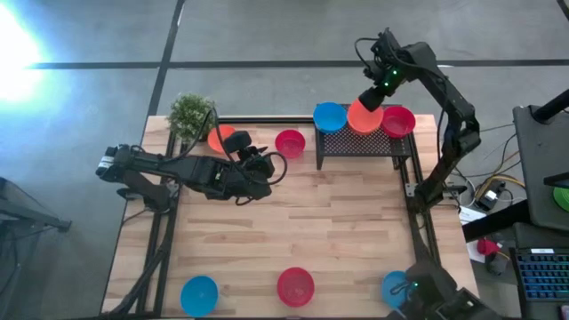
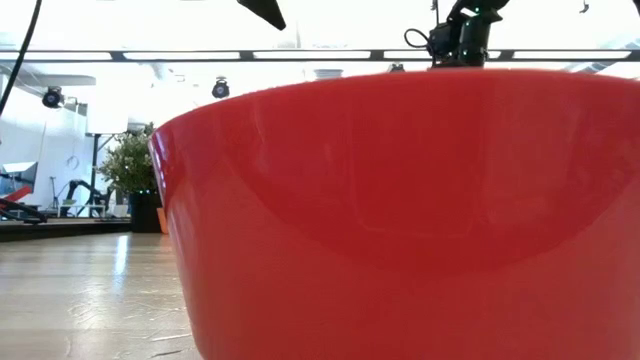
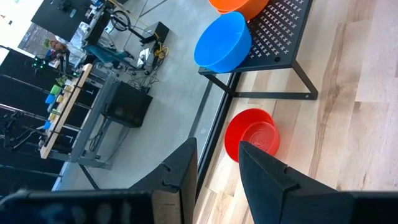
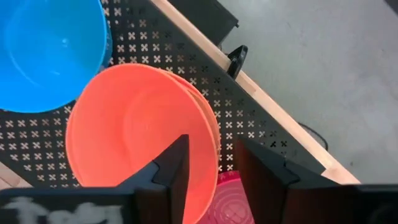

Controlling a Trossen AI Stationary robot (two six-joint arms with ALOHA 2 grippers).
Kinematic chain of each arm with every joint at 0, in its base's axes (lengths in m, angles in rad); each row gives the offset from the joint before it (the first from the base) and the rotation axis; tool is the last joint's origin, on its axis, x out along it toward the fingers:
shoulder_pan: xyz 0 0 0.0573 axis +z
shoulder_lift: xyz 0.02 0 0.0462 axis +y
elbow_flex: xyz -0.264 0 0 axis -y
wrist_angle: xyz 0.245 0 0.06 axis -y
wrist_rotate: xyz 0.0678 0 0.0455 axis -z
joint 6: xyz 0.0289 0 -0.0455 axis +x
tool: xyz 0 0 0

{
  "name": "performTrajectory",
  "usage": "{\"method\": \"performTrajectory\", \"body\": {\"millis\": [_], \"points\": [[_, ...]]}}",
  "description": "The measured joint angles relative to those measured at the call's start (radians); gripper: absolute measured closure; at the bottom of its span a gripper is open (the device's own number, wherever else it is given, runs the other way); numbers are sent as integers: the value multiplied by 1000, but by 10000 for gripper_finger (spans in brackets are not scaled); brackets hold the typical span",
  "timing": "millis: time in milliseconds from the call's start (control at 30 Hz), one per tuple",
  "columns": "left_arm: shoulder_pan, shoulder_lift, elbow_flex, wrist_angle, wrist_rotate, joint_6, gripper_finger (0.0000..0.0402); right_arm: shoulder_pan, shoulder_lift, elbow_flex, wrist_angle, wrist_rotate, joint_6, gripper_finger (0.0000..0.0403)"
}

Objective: Pick & Place Mini bowls
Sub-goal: Stack the bottom orange bowl on the orange bowl

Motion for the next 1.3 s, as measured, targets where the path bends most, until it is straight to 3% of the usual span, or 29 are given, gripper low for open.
{"method": "performTrajectory", "body": {"millis": [233,533,833,1000,1300], "points": [[0,0,0,0,0,0,287,0,-5,60,-14,58,15,284],[0,0,0,0,0,15,287,0,-5,25,-24,75,64,388],[2,0,0,0,0,16,287,0,-5,22,-23,70,59,394],[4,0,0,0,0,16,287,0,-5,22,-23,-17,59,394],[6,0,0,0,0,16,287,0,1,-4,-22,-1,63,394]]}}
